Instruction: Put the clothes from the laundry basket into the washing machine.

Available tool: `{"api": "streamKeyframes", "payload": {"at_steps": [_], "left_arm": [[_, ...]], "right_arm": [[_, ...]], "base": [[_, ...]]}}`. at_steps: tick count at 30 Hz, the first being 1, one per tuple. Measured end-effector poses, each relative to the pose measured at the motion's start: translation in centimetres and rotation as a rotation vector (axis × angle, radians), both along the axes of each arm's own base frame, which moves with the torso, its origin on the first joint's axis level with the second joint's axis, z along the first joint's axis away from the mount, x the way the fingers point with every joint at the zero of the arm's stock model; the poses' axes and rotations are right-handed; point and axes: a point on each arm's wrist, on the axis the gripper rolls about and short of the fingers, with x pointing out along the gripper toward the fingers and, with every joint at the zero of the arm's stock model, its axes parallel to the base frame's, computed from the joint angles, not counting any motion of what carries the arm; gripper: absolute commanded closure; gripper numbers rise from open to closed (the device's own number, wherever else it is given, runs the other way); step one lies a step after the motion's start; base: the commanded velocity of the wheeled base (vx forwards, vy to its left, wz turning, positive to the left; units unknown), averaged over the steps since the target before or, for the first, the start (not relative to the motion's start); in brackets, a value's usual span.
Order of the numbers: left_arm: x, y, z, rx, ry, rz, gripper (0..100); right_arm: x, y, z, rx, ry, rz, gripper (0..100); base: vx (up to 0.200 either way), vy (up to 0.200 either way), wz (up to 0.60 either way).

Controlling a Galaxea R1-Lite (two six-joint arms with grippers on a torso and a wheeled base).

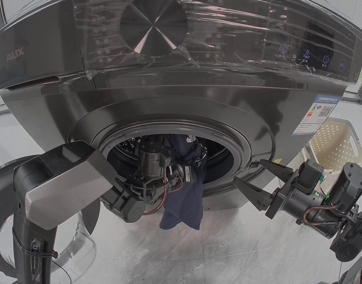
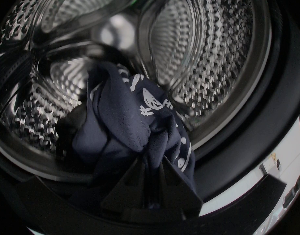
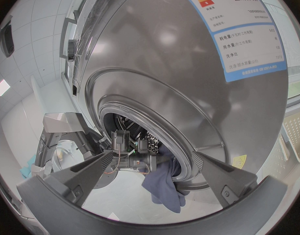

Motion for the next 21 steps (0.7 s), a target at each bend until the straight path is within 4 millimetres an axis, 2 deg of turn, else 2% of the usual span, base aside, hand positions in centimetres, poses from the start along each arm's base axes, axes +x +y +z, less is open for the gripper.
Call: {"api": "streamKeyframes", "payload": {"at_steps": [8,9,14,21], "left_arm": [[3.3,-0.5,3.7,-0.144,-0.181,0.092,100],[3.6,-0.5,4.1,-0.161,-0.2,0.102,0],[4.1,-0.5,4.4,-0.188,-0.224,0.123,0],[2.5,-0.6,2.9,-0.142,-0.141,0.092,0]], "right_arm": [[0.0,0.0,0.0,0.0,0.0,-0.002,0],[0.0,0.0,0.0,0.0,0.0,-0.002,0],[0.0,0.0,0.0,0.0,0.0,-0.002,0],[0.1,-0.1,0.0,0.0,0.0,-0.003,0]], "base": [[0.0,0.0,0.0],[0.0,0.0,0.0],[0.0,0.0,0.0],[0.0,0.0,0.0]]}}
